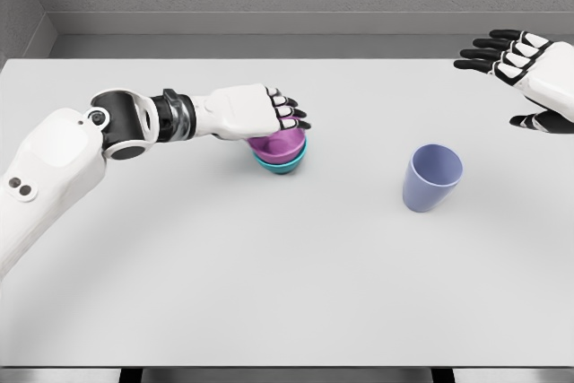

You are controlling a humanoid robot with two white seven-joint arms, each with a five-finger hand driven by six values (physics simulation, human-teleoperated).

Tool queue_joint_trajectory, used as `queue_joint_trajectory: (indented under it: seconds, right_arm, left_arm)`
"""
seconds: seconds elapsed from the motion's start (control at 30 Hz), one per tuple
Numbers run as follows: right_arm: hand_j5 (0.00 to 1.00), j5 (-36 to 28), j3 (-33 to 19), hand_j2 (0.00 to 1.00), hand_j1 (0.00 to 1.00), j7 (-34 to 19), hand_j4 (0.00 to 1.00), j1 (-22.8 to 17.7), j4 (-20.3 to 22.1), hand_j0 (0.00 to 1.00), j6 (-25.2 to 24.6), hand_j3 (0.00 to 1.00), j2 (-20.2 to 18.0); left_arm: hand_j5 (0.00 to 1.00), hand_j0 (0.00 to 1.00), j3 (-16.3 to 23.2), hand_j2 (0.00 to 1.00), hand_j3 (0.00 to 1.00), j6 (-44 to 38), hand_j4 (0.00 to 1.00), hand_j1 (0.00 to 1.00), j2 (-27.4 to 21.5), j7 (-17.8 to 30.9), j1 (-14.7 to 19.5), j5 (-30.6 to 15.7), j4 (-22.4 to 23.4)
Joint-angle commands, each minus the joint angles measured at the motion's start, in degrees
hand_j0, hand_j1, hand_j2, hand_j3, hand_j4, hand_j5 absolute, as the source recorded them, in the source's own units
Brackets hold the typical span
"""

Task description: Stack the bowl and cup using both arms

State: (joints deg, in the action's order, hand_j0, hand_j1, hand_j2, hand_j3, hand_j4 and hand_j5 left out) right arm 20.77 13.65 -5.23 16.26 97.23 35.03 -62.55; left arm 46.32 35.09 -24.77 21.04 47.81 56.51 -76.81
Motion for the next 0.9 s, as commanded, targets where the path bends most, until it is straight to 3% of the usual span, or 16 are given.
queue_joint_trajectory:
  seconds: [0.0,0.23,0.37,0.47,0.63,0.77,0.8,0.83,0.87]
  right_arm:
    - [1.0,-0.4,0.0,1.0,1.0,0.0,1.0,0.0,0.0,1.0,0.0,1.0,-0.1]
    - [1.0,-0.4,-0.1,1.0,1.0,0.0,1.0,0.1,0.0,1.0,0.0,1.0,-0.1]
    - [1.0,-0.4,-0.1,1.0,1.0,0.0,1.0,0.2,-0.1,1.0,0.0,1.0,-0.2]
    - [1.0,-0.4,-0.1,1.0,1.0,0.0,1.0,0.0,0.2,1.0,0.0,1.0,-0.4]
    - [1.0,-0.4,-0.1,1.0,1.0,0.0,1.0,-0.4,0.5,1.0,0.0,1.0,-0.6]
    - [1.0,-0.2,-1.5,1.0,1.0,-0.6,1.0,-0.4,0.7,1.0,0.0,1.0,-0.6]
    - [1.0,-0.2,-1.6,1.0,1.0,-3.9,1.0,-0.4,0.5,1.0,0.0,1.0,-0.6]
    - [1.0,0.0,-1.3,1.0,1.0,-11.2,1.0,-0.1,0.3,1.0,0.0,1.0,0.1]
    - [1.0,0.1,-0.9,1.0,1.0,-16.6,1.0,0.3,0.9,1.0,-3.2,1.0,0.1]
  left_arm:
    - [1.0,1.0,-0.2,1.0,1.0,-0.1,1.0,1.0,0.0,0.0,0.0,-0.4,0.0]
    - [1.0,1.0,-0.4,1.0,1.0,-0.1,1.0,1.0,-1.0,-0.2,0.5,-2.8,-0.1]
    - [1.0,1.0,-0.4,1.0,1.0,-0.1,1.0,1.0,-6.7,-0.2,0.7,-5.3,-0.7]
    - [1.0,1.0,-0.9,1.0,1.0,-0.1,1.0,1.0,-13.3,-0.2,1.0,-14.5,-0.5]
    - [1.0,1.0,-0.9,1.0,1.0,-0.1,1.0,1.0,-20.1,-0.2,0.4,-29.2,-0.1]
    - [1.0,1.0,-2.0,1.0,1.0,-0.1,1.0,1.0,-23.8,-0.2,-0.1,-33.7,-0.1]
    - [1.0,1.0,-2.1,1.0,1.0,-0.1,1.0,1.0,-25.0,-0.2,-0.2,-34.4,-0.1]
    - [1.0,1.0,-2.1,1.0,1.0,-0.1,1.0,1.0,-25.9,-0.2,-0.3,-35.1,-0.1]
    - [1.0,1.0,-2.0,1.0,1.0,-0.1,1.0,1.0,-26.3,-0.2,-0.3,-35.1,-0.1]
